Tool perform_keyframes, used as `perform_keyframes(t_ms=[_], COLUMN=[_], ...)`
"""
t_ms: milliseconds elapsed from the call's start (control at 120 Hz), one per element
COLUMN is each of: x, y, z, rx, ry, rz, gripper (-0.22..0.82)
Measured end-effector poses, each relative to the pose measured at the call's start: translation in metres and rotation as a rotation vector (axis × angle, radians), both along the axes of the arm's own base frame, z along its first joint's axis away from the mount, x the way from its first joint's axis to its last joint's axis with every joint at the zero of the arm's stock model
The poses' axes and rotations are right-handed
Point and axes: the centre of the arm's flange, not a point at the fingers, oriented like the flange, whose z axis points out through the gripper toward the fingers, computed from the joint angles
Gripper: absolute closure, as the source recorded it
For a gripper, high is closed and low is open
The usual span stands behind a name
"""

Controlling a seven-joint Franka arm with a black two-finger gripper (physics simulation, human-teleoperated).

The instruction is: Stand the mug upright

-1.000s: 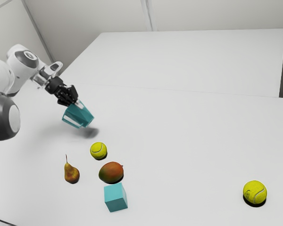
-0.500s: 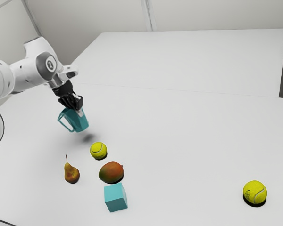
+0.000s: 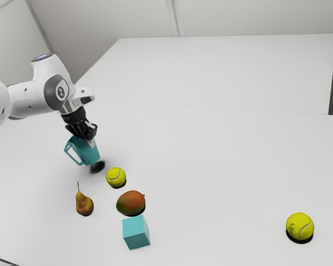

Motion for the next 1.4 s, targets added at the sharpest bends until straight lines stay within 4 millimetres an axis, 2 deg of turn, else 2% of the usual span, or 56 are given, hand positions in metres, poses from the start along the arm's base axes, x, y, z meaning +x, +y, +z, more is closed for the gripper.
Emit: perform_keyframes(t_ms=[200,433,667,1292,1333,1400], x=[-0.008,-0.017,-0.021,-0.017,-0.017,-0.017], y=[-0.007,-0.027,-0.028,-0.035,-0.035,-0.035], z=[-0.011,-0.018,-0.03,-0.045,-0.045,-0.047], rx=[0.01,0.053,0.099,0.131,0.13,0.13], ry=[-0.013,-0.042,-0.058,-0.055,-0.053,-0.049], rz=[0.04,0.037,0.061,0.117,0.12,0.12], gripper=[0.78,0.78,0.78,0.77,0.74,0.6])
